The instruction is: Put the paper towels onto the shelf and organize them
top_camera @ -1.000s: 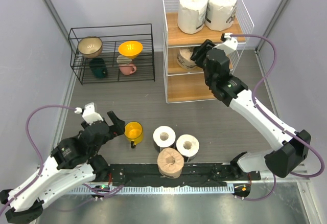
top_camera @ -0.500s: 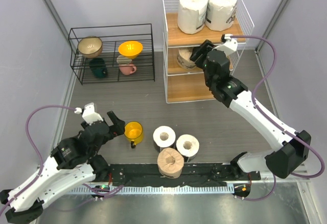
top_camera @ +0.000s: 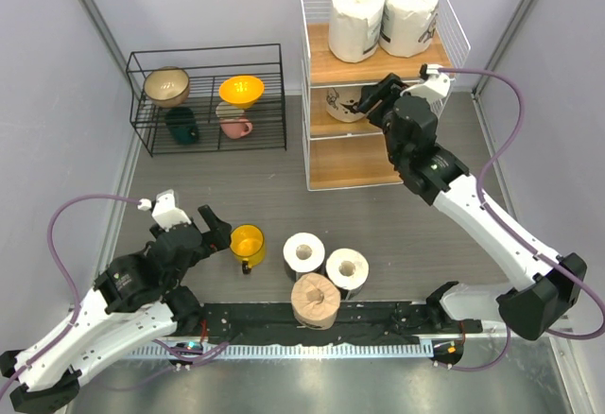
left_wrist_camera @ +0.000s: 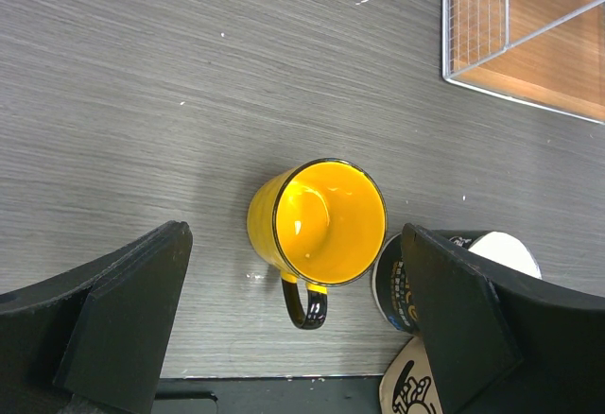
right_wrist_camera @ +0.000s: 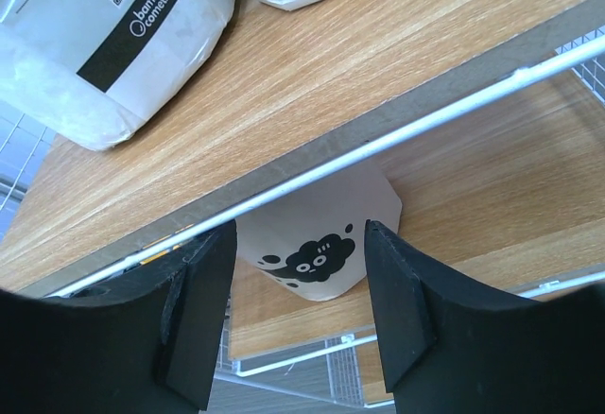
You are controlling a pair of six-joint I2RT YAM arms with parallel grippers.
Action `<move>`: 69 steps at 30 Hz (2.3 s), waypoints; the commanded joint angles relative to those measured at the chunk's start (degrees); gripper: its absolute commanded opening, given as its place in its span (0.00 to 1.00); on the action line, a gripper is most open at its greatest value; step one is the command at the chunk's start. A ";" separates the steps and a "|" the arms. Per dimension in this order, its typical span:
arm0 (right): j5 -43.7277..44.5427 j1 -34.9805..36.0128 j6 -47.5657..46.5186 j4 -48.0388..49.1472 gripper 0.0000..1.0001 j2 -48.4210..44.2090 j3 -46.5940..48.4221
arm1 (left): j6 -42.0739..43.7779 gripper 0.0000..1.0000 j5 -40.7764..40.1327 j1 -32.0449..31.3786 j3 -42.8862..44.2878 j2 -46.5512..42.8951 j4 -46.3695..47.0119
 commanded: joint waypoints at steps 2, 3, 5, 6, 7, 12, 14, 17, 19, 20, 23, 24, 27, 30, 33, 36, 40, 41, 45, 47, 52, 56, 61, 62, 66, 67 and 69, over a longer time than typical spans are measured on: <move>-0.62 -0.41 1.00 5.53 0.63 -3.62 0.16 | -0.35 1.00 -0.82 -0.21 -0.19 -0.29 -0.04; -0.88 -0.32 1.17 5.36 0.63 -4.58 -0.45 | -0.35 1.00 -0.82 -0.30 -0.19 -0.21 0.05; -2.19 -0.49 1.88 4.39 0.63 -6.60 -1.68 | -0.27 1.00 -0.82 -0.30 0.08 -0.03 0.13; -2.81 -0.49 1.97 3.95 0.63 -7.57 -2.21 | -0.27 1.00 -0.91 -0.30 0.17 -0.03 0.13; -3.51 -0.49 2.58 2.56 0.63 -8.45 -2.74 | -0.35 1.00 -0.91 -0.30 0.25 0.15 0.13; -8.26 2.05 3.11 -4.39 0.62 -15.30 -7.13 | 0.08 1.00 -0.91 -0.30 0.43 0.59 0.92; -8.96 4.24 2.67 -9.57 0.62 -18.12 -8.10 | 0.35 1.00 -0.91 -0.30 0.52 1.02 1.19; -10.54 9.69 3.97 -18.79 0.62 -19.80 -7.93 | 0.70 1.00 -1.17 -0.30 0.78 1.55 1.28; -11.95 13.64 6.87 -27.29 0.62 -19.89 -7.58 | 0.79 1.00 -1.52 -0.30 1.04 1.64 1.19; -13.00 14.87 8.63 -29.34 0.63 -19.89 -8.54 | 0.79 1.00 -1.52 -0.30 1.13 1.73 1.28; -13.90 20.85 17.06 -32.96 0.64 -21.89 -15.36 | 0.79 1.00 -1.79 -0.30 1.05 1.55 1.80; -12.85 22.86 22.13 -32.97 0.64 -22.95 -17.66 | 0.79 1.00 -1.79 -0.30 1.05 1.73 1.98; -5.30 33.49 32.76 -34.97 0.64 -24.98 -24.09 | 0.79 0.99 -1.52 -0.30 0.96 2.16 2.59; 2.61 44.83 40.18 -38.75 0.64 -22.19 -24.46 | 0.79 1.00 -0.91 -0.30 0.96 2.52 2.51; 11.23 55.82 49.14 -45.58 0.65 -13.78 -19.81 | 0.70 1.00 -0.73 -0.30 0.52 2.43 2.60; 17.91 64.52 59.33 -54.81 0.65 -6.20 -11.82 | 0.35 1.00 -0.29 -0.30 0.34 1.73 2.25; 22.84 70.34 70.15 -64.50 0.65 5.22 -3.72 | -0.27 1.00 -0.21 -0.30 0.17 0.24 1.45; 23.28 71.13 76.00 -66.61 0.65 6.29 -2.15 | -0.18 1.00 -0.12 -0.30 0.17 -0.11 1.28; 24.17 74.12 87.09 -74.08 0.64 7.71 -2.30 | -0.27 1.00 -0.20 -0.30 0.34 -0.82 0.40; 23.47 74.56 89.67 -74.71 0.61 7.01 -3.96 | -0.27 1.00 -0.12 -0.30 0.25 -0.91 0.57; 21.18 74.65 93.46 -75.24 0.61 6.48 -5.99 | -0.09 0.99 0.23 -0.30 0.25 -0.12 1.10; 19.51 74.65 94.08 -74.98 0.61 7.09 -6.69 | -0.09 1.00 0.50 -0.30 -0.01 0.32 1.63; 18.45 74.74 94.69 -72.17 0.61 6.13 -8.89 | -0.09 1.00 0.76 -0.21 -0.27 0.50 2.42; 18.28 74.74 94.69 -71.82 0.63 5.95 -9.59 | 0.00 1.00 0.76 -0.30 -0.27 0.76 2.42; 17.93 74.74 95.04 -70.85 0.69 5.95 -10.48 | 0.17 1.00 0.94 -0.30 -0.36 0.94 2.51; 17.84 74.74 95.04 -70.67 0.69 5.87 -10.91 | 0.17 1.00 1.02 -0.30 -0.36 0.94 2.77; 17.49 74.74 94.96 -69.89 0.69 5.87 -11.27 | 0.17 1.00 1.03 -0.30 -0.45 1.11 2.86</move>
